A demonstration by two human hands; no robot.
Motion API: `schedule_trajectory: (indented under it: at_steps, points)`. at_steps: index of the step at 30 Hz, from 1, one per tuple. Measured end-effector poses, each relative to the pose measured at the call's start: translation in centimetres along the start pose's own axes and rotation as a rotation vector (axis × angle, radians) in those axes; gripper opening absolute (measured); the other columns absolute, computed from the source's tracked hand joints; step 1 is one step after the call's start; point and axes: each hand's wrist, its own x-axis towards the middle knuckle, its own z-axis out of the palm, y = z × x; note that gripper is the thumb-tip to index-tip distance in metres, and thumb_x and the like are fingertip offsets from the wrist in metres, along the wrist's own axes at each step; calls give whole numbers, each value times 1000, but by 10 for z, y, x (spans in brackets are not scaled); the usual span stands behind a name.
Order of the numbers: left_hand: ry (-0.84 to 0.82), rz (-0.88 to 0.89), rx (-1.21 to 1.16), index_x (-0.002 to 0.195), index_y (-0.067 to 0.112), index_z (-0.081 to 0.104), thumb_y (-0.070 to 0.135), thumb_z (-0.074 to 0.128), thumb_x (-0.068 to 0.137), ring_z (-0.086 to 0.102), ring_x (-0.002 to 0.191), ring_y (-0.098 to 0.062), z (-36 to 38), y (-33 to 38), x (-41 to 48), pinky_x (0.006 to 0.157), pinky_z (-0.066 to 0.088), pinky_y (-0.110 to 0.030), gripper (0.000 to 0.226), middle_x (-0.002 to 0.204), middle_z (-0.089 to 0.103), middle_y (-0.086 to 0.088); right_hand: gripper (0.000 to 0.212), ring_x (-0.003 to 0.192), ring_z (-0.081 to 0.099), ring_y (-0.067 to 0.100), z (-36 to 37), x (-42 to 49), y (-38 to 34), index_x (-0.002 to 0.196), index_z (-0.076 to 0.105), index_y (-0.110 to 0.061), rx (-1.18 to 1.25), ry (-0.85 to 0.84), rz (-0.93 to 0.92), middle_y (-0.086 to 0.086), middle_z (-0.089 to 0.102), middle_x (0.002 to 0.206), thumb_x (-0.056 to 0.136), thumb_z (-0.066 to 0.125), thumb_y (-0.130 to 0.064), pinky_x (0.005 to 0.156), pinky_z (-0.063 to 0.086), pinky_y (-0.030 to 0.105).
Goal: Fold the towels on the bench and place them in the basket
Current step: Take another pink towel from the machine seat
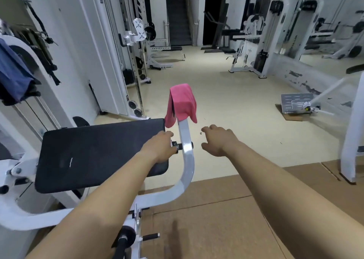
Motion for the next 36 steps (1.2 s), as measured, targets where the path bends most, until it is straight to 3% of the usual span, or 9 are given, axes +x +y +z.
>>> schedule_trajectory:
  at_steps: [6, 8, 14, 19, 26, 28, 31, 34, 36]
  points:
    - [113, -61, -73, 122, 22, 50, 33, 53, 86, 59, 95, -27, -7, 19, 108, 80, 53, -45, 38, 107, 55, -3, 58, 129, 47, 30, -4, 108, 53, 150, 34, -23, 46, 3, -98, 7, 43, 145, 96, 49, -35, 101, 36, 44]
    - [147, -105, -124, 120, 20, 52, 36, 53, 86, 61, 87, -26, -9, 28, 143, 78, 54, -45, 37, 106, 57, -5, 54, 125, 49, 31, -4, 146, 75, 146, 38, -21, 44, 1, -140, 8, 44, 142, 95, 49, -37, 98, 37, 43]
    - [305, -358, -252, 144, 16, 40, 34, 58, 90, 54, 123, -27, -16, 39, 224, 99, 48, -48, 60, 144, 46, -8, 58, 126, 50, 31, -31, 249, 128, 146, 38, -19, 103, -42, -291, 9, 44, 144, 95, 52, -41, 100, 40, 45]
    - [379, -510, -310, 149, 11, 34, 38, 57, 92, 48, 132, -25, -24, 32, 269, 107, 42, -45, 67, 148, 44, -10, 58, 127, 51, 31, -51, 334, 135, 149, 38, -21, 161, -3, -412, 9, 43, 146, 97, 49, -45, 100, 44, 46]
    - [467, -633, -487, 142, 12, 46, 61, 48, 94, 54, 122, -19, -26, 3, 332, 100, 41, -34, 68, 133, 58, -2, 55, 125, 52, 29, -60, 444, 106, 142, 47, -18, 271, 1, -571, 8, 48, 139, 99, 38, -52, 102, 44, 47]
    - [469, -618, -538, 119, 9, 62, 65, 45, 94, 60, 101, -16, -28, -6, 348, 90, 43, -34, 63, 110, 65, 1, 57, 126, 51, 26, -61, 473, 97, 139, 52, -20, 327, -29, -606, 6, 52, 137, 97, 35, -55, 103, 44, 47]
    - [444, -602, -698, 78, 11, 57, 66, 51, 91, 57, 68, -12, -37, -14, 360, 71, 42, -31, 56, 74, 57, 4, 46, 118, 56, 26, -66, 507, 80, 122, 65, -17, 385, -121, -726, 8, 61, 120, 99, 38, -47, 100, 44, 43]
    - [356, -587, -855, 84, 18, 66, 64, 70, 78, 61, 72, -12, -39, -23, 361, 73, 48, -30, 46, 81, 64, 3, 33, 109, 61, 16, -67, 528, 63, 122, 68, -13, 580, -350, -796, 3, 66, 121, 100, 47, -24, 99, 45, 31]
    - [301, -600, -911, 94, 19, 69, 57, 81, 71, 66, 80, -14, -37, -26, 360, 76, 52, -33, 46, 90, 69, 1, 37, 97, 58, 3, -65, 535, 50, 125, 69, -14, 634, -486, -823, 1, 65, 123, 97, 47, -23, 87, 43, 17]
